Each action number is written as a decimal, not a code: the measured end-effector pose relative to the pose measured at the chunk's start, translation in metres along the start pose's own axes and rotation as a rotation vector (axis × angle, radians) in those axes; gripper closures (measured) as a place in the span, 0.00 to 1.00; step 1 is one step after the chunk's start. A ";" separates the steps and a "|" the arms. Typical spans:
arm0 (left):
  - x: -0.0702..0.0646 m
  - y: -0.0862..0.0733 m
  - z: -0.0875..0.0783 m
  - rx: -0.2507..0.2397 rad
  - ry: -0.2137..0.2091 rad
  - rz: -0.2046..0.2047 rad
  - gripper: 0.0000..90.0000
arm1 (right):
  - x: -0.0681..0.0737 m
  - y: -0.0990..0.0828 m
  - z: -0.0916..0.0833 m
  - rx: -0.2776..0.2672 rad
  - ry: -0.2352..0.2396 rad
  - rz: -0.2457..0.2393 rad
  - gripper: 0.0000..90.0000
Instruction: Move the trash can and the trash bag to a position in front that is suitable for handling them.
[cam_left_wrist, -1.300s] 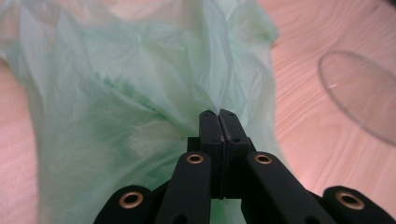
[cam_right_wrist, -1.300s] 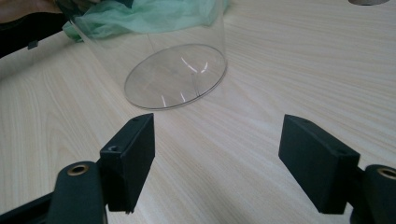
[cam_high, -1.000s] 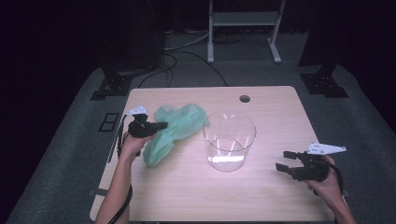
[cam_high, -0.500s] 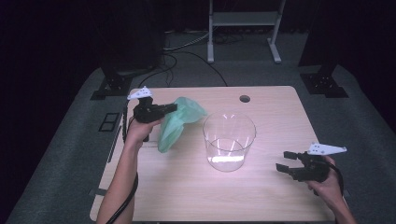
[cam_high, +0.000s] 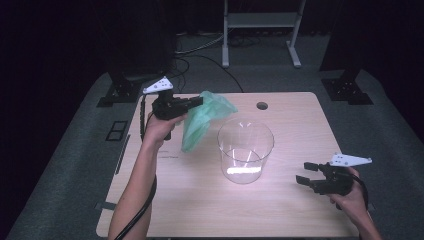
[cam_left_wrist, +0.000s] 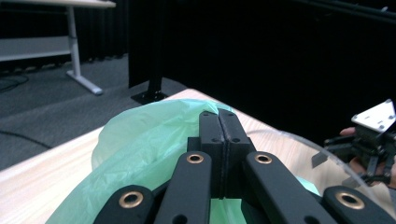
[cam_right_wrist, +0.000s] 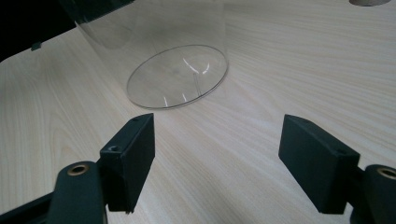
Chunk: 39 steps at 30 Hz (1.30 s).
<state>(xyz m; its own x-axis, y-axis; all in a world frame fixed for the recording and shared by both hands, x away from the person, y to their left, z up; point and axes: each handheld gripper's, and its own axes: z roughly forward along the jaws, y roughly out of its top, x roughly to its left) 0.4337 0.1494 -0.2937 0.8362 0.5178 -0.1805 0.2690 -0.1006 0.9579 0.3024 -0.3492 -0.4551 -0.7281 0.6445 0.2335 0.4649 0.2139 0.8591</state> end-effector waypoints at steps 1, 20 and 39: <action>0.000 0.000 0.000 0.000 0.000 0.000 1.00 | 0.000 0.000 0.000 -0.001 0.000 0.001 0.29; -0.040 0.036 0.058 -0.013 -0.115 0.080 1.00 | -0.001 0.002 -0.003 -0.025 -0.005 0.000 0.29; -0.061 0.011 0.118 0.019 -0.196 0.122 1.00 | 0.000 0.001 -0.005 -0.039 0.007 0.004 0.29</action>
<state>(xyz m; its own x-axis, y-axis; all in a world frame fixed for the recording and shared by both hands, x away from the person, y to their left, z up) 0.4423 0.0164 -0.2984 0.9395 0.3258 -0.1057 0.1680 -0.1694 0.9711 0.3003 -0.3532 -0.4520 -0.7302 0.6397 0.2398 0.4478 0.1831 0.8752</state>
